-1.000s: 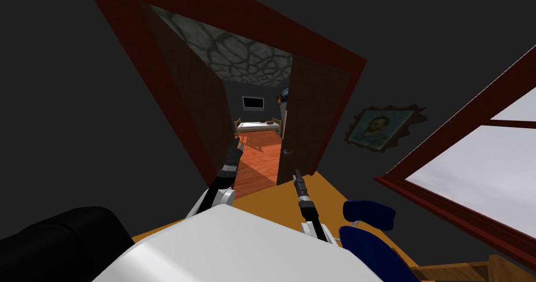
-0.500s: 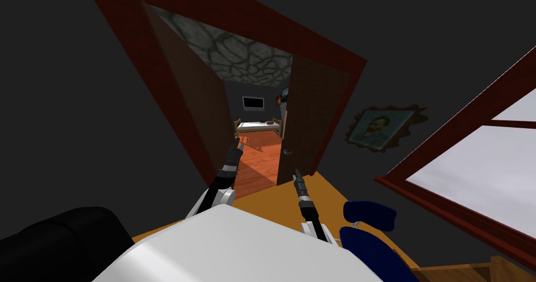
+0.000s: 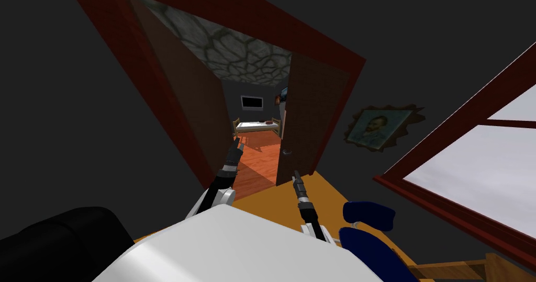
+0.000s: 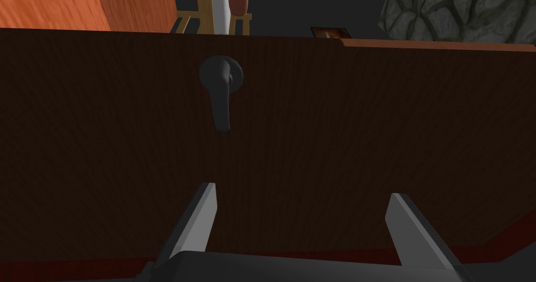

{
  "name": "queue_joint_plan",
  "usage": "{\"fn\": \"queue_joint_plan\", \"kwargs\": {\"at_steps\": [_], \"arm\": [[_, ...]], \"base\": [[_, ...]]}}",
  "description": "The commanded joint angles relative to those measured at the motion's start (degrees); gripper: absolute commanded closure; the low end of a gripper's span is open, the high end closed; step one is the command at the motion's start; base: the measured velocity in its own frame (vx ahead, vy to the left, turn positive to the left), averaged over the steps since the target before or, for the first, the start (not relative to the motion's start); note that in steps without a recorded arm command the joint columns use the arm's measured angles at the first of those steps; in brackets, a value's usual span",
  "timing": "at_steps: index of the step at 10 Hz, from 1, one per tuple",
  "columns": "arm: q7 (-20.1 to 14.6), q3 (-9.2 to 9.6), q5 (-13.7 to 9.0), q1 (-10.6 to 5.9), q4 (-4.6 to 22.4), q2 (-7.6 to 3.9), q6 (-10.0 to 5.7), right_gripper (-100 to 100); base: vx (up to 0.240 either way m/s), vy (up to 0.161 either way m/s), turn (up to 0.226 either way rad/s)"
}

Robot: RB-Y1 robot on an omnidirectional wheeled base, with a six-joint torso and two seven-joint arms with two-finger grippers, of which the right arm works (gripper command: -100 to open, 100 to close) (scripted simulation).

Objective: Push the door open

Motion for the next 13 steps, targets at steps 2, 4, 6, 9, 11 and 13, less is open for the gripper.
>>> {"fn": "queue_joint_plan", "kwargs": {"at_steps": [2, 4, 6, 9, 11, 13], "arm": [[0.0, 0.09, 0.0, 0.00, 0.2, -0.03, -0.07, -100], [0.0, 0.09, 0.0, 0.00, 0.2, -0.03, -0.07, -100], [0.0, 0.09, 0.0, 0.00, 0.2, -0.03, -0.07, -100], [0.0, 0.09, 0.0, 0.00, 0.2, -0.03, -0.07, -100], [-0.2, 0.75, 0.3, 0.03, 1.3, -0.10, -0.42, -100], [-0.3, 0.94, 0.3, 0.04, 1.7, -0.12, -0.53, -100]], "base": [[-0.006, 0.005, 0.030], [0.009, -0.002, -0.013], [0.000, 0.001, 0.004], [-0.008, 0.004, 0.027], [0.049, -0.004, -0.026], [0.022, -0.004, -0.028]]}}
